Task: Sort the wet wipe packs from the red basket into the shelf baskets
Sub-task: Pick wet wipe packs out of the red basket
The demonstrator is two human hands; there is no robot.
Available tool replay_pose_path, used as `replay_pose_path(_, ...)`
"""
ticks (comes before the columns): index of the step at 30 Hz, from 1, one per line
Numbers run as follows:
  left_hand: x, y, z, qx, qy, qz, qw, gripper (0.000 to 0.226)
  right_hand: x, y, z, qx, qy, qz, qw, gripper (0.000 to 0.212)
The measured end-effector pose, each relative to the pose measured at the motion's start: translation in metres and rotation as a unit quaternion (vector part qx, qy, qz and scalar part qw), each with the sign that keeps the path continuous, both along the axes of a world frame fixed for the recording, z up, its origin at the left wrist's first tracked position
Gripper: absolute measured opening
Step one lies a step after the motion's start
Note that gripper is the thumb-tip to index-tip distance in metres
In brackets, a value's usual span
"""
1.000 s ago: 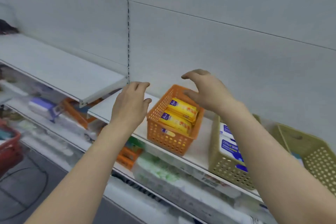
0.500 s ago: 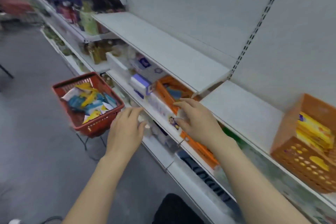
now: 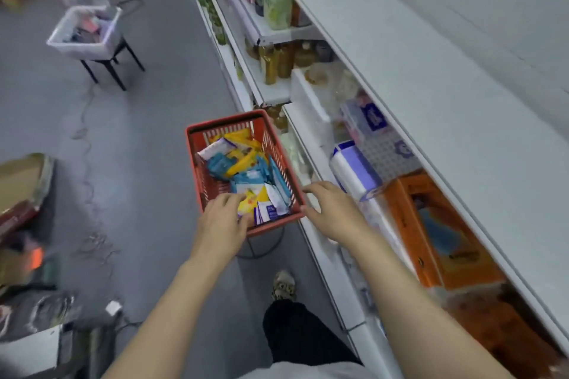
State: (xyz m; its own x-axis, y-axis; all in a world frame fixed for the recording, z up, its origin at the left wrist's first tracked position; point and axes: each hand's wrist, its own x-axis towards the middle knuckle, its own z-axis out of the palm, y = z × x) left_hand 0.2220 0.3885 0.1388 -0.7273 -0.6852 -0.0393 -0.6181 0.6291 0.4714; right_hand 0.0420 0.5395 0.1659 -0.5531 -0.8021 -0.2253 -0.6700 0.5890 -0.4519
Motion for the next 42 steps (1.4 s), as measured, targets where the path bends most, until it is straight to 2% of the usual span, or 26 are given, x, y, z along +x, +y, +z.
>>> replay_pose_path(6, -0.046, -0.082, -0.062, 0.097, -0.049, 0.081, 0.991, 0.043, -0.058, -0.118, -0.079, 0.135, -0.087, 0.037, 0.986, 0.044)
replay_pose_path(12, -0.051, -0.107, -0.126, 0.203, -0.111, 0.131, 0.964, 0.051, -0.063, -0.174, -0.16, 0.244, -0.179, 0.029, 0.953, 0.056)
replay_pose_path(15, -0.056, -0.116, -0.152, 0.239, -0.137, 0.114, 0.954, 0.054, -0.063, -0.19, -0.192, 0.267, -0.171, 0.004, 0.949, 0.053)
replay_pose_path(19, -0.058, -0.13, -0.175, 0.271, -0.164, 0.105, 0.943, 0.058, -0.053, -0.207, -0.227, 0.293, -0.14, -0.115, 0.939, 0.059)
replay_pose_path(21, -0.059, -0.139, -0.182, 0.282, -0.163, 0.11, 0.939, 0.058, -0.049, -0.215, -0.236, 0.309, -0.1, -0.139, 0.936, 0.055)
replay_pose_path(23, -0.061, -0.145, -0.186, 0.293, -0.161, 0.106, 0.937, 0.058, -0.05, -0.219, -0.238, 0.296, -0.059, -0.138, 0.943, 0.036)
replay_pose_path(25, -0.066, -0.15, -0.188, 0.315, -0.148, 0.108, 0.931, 0.059, -0.052, -0.217, -0.232, 0.254, -0.054, -0.155, 0.953, 0.026)
replay_pose_path(27, -0.072, -0.153, -0.185, 0.347, -0.115, 0.115, 0.924, 0.06, -0.054, -0.213, -0.223, 0.177, -0.09, -0.193, 0.961, 0.024)
replay_pose_path(28, -0.077, -0.154, -0.183, 0.369, -0.093, 0.123, 0.917, 0.061, -0.055, -0.212, -0.216, 0.121, -0.142, -0.221, 0.957, 0.022)
replay_pose_path(29, -0.083, -0.157, -0.18, 0.397, -0.07, 0.136, 0.905, 0.06, -0.056, -0.211, -0.211, 0.062, -0.22, -0.255, 0.939, 0.018)
replay_pose_path(31, -0.095, -0.164, -0.177, 0.469, -0.031, 0.172, 0.866, 0.057, -0.055, -0.212, -0.202, -0.031, -0.4, -0.312, 0.861, 0.01)
replay_pose_path(32, -0.1, -0.168, -0.177, 0.501, -0.021, 0.181, 0.846, 0.053, -0.053, -0.212, -0.2, -0.054, -0.467, -0.32, 0.822, 0.011)
replay_pose_path(33, -0.103, -0.172, -0.178, 0.519, -0.023, 0.178, 0.836, 0.047, -0.052, -0.213, -0.196, -0.061, -0.502, -0.314, 0.804, 0.012)
replay_pose_path(36, -0.107, -0.183, -0.184, 0.515, -0.028, 0.174, 0.839, 0.029, -0.053, -0.216, -0.198, -0.044, -0.466, -0.313, 0.826, 0.015)
replay_pose_path(39, -0.105, -0.191, -0.186, 0.505, -0.039, 0.159, 0.847, 0.02, -0.062, -0.214, -0.201, -0.023, -0.449, -0.317, 0.835, 0.055)
replay_pose_path(40, -0.104, -0.192, -0.186, 0.505, -0.044, 0.148, 0.849, 0.02, -0.064, -0.214, -0.203, -0.009, -0.45, -0.299, 0.842, 0.063)
replay_pose_path(42, -0.102, -0.193, -0.189, 0.503, -0.057, 0.134, 0.852, 0.019, -0.065, -0.211, -0.205, 0.048, -0.436, -0.239, 0.866, 0.064)
